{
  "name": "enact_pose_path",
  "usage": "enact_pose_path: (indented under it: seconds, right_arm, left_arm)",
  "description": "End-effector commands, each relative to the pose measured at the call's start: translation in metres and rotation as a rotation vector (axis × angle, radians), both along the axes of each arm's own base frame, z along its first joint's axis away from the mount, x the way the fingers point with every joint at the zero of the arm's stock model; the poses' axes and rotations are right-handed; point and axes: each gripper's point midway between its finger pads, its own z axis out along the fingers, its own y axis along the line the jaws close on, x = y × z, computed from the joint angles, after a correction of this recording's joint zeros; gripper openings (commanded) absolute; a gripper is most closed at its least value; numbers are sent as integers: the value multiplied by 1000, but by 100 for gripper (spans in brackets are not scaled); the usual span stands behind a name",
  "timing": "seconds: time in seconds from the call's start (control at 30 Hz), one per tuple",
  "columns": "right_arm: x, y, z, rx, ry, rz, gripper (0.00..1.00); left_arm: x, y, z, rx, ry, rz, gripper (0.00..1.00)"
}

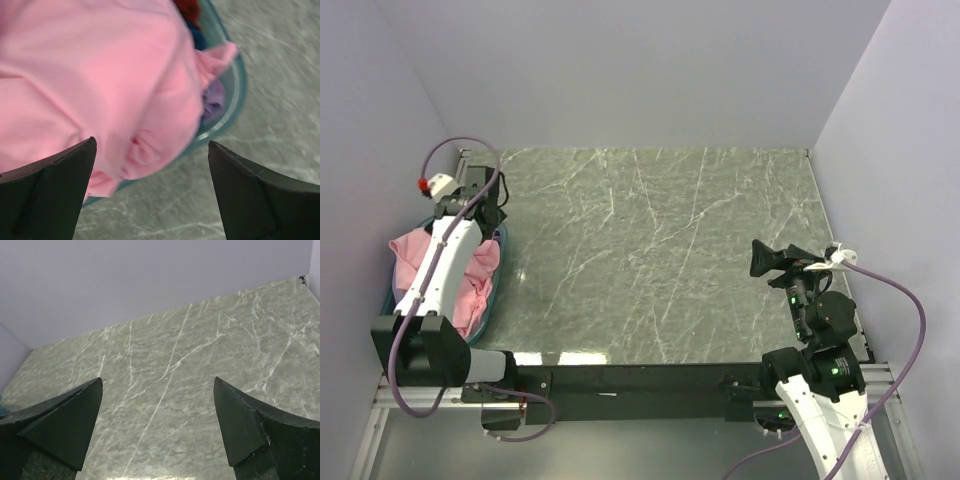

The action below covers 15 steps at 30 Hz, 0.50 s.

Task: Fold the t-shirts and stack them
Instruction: Grab the tshirt from the pile

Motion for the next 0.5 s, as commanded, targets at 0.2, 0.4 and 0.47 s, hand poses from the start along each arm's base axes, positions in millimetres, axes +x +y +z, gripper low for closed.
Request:
enact_pose_path:
  seconds: [0.2,0.4,0.47]
  right_arm:
    - [-2,1,8,9,-25,5,98]
    - [-1,4,6,5,-19,18,98]
    - [-2,3,5,5,-18,12,98]
  left_arm:
    - [-37,77,0,3,-95,234,99]
    - [-28,90,-37,-114,-68,271,91]
    - [-25,87,-38,-136,-74,270,62]
